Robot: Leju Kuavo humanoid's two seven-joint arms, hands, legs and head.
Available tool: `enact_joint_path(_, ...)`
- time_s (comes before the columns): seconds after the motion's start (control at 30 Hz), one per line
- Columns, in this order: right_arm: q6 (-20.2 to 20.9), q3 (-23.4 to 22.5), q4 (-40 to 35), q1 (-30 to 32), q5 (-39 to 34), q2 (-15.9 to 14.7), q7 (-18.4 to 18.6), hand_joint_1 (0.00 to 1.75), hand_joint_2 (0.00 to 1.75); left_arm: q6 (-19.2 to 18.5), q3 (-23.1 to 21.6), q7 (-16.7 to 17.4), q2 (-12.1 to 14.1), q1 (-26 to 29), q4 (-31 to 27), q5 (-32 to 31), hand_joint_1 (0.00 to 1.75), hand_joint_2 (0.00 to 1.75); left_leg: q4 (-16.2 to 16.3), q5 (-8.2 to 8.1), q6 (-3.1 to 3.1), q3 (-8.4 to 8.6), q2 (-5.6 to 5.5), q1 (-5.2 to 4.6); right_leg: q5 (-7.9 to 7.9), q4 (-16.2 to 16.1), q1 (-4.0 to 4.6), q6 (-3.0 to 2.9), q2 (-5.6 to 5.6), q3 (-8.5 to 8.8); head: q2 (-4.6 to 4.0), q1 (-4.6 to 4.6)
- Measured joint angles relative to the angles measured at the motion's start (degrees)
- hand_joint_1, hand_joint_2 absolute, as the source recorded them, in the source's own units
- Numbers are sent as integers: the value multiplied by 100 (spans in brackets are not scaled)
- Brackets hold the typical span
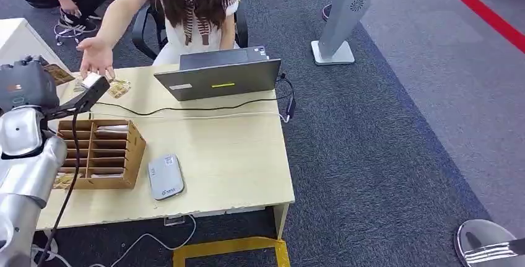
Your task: Pass the card to the sensor for recognition and then transmit it.
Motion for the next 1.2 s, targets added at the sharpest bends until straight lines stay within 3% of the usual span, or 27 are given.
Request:
enact_joint_path(0.67, -4, 4, 0, 0, -50, -2, 0, 0, 175, 63, 0, 15, -9, -13, 114, -2, 175, 175, 0, 0, 0, -1, 0, 0, 0, 0, 0, 0, 0, 0, 0, 0)
enact_joint_path(0.7, -4, 4, 0, 0, -50, -2, 0, 0, 175, 66, 0, 15, -7, -13, 114, -2, 5, 175, 0, 0, 0, -1, 0, 0, 0, 0, 0, 0, 0, 0, 0, 0)
enact_joint_path(0.93, -7, 44, 0, -1, -94, -2, 0, 0, 175, 273, 9, -70, -7, -7, 114, 37, 0, 175, 0, 0, 0, -3, -1, 0, -1, 0, 0, 0, -2, 0, 0, 0)
enact_joint_path(1.13, -7, 63, 0, 1, -171, -2, 2, 0, 175, 638, 188, -665, -13, 188, -169, 477, 0, 175, -1, 0, 0, -2, 1, 0, 0, 0, 0, 0, 0, 0, 0, 0)
enact_joint_path(1.2, -11, 61, 0, 3, -264, -4, -7, 0, 175, 682, 299, -1089, -13, 406, -531, 1031, 0, 175, -1, 0, 0, -1, 2, -1, 0, 0, 0, 0, 1, 1, 0, 0)
